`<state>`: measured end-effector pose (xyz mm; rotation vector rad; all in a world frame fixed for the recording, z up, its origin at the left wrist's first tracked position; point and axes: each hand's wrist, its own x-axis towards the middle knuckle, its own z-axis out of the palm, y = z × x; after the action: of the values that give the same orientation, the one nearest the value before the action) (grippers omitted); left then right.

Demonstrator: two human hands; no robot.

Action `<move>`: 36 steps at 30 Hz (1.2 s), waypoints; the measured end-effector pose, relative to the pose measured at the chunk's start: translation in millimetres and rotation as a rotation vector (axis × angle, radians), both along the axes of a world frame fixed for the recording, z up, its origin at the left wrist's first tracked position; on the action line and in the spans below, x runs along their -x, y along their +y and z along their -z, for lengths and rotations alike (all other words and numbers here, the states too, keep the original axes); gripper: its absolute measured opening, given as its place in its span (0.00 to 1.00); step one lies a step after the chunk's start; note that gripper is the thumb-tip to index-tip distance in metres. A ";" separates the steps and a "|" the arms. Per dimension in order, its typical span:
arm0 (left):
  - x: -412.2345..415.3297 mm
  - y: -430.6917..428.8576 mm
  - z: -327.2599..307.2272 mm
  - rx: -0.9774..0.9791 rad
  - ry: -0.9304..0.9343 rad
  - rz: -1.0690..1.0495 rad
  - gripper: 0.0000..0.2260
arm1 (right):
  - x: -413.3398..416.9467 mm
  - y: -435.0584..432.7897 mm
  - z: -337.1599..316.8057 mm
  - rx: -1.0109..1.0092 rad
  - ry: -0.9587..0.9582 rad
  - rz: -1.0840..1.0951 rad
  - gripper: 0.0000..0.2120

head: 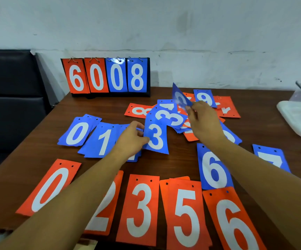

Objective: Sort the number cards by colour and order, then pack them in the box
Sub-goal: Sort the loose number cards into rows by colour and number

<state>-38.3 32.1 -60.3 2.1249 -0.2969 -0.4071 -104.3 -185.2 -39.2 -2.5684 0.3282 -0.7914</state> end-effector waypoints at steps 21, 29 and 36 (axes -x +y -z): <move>35.9 5.5 12.8 -0.553 -0.580 0.482 0.16 | 104.1 15.1 19.4 -0.045 0.587 -0.373 0.22; 41.0 11.7 15.9 -0.519 -0.597 0.474 0.17 | 110.7 16.2 23.4 0.104 0.629 -0.334 0.20; 47.7 12.8 17.3 -0.526 -0.619 0.451 0.18 | 122.1 2.1 24.7 0.111 0.548 -0.297 0.16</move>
<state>-86.0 45.0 -77.6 2.6634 -1.1420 -0.0615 -226.3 -183.1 -63.8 -2.8119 0.0553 0.0092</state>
